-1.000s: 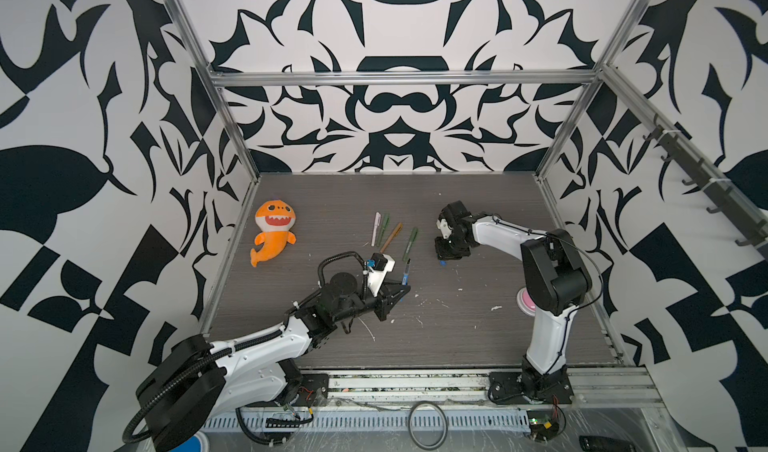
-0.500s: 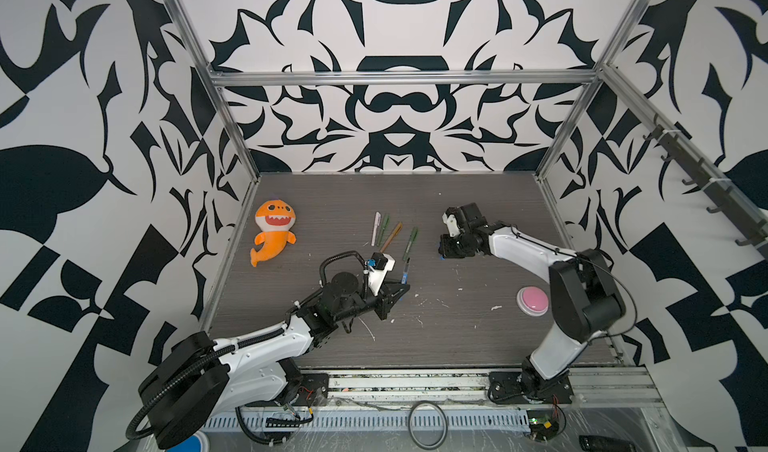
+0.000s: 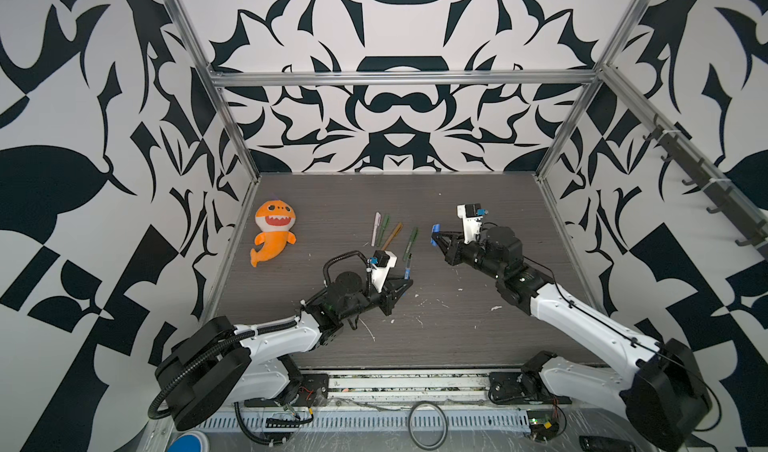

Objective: Insert the pens into the pen caps
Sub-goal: 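Bring the blue cap over the pen tip with the right gripper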

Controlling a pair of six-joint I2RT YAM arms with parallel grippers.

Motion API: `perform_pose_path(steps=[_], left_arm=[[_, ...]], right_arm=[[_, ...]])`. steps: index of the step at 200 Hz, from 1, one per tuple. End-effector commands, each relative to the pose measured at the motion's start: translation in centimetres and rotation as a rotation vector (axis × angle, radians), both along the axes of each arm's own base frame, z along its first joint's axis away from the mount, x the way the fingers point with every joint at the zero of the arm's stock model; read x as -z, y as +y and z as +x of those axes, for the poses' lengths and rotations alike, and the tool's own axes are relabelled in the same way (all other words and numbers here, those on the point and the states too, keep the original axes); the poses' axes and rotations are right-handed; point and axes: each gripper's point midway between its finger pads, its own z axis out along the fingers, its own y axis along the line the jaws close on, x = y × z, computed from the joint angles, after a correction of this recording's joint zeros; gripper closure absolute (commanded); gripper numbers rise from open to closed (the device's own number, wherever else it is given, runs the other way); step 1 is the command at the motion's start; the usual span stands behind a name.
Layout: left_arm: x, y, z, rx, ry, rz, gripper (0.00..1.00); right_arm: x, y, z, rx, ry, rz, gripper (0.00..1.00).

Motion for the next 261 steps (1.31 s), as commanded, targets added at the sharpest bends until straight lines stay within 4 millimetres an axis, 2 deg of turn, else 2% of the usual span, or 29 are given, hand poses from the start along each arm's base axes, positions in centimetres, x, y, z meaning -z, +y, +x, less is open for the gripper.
perform_pose_path(steps=[1,27,54,101,156,261], left_arm=[[-1.9,-0.8,0.2,0.019,-0.028,-0.051,0.95],[-1.9,-1.0,0.2,0.029,-0.021,-0.046,0.95],[-2.0,-1.3,0.2,0.035,-0.014,-0.036,0.95],[-2.4,-1.5,0.4,0.037,-0.012,-0.027,0.95],[-2.0,-1.6,0.7,0.029,-0.006,-0.007,0.96],[-2.5,-1.9,0.8,0.036,-0.009,-0.018,0.96]], right_arm=[[-6.1,0.6,-0.6,0.008,-0.176,0.124,0.88],[-8.4,1.6,-1.4,-0.032,-0.208,0.170,0.88],[-8.9,3.2,-2.2,-0.091,-0.205,0.178,0.88],[-7.6,4.0,-2.8,-0.121,-0.163,0.184,0.88],[-7.8,3.9,-3.8,-0.138,-0.167,0.181,0.89],[-4.9,4.2,-4.0,-0.147,-0.112,0.143,0.90]])
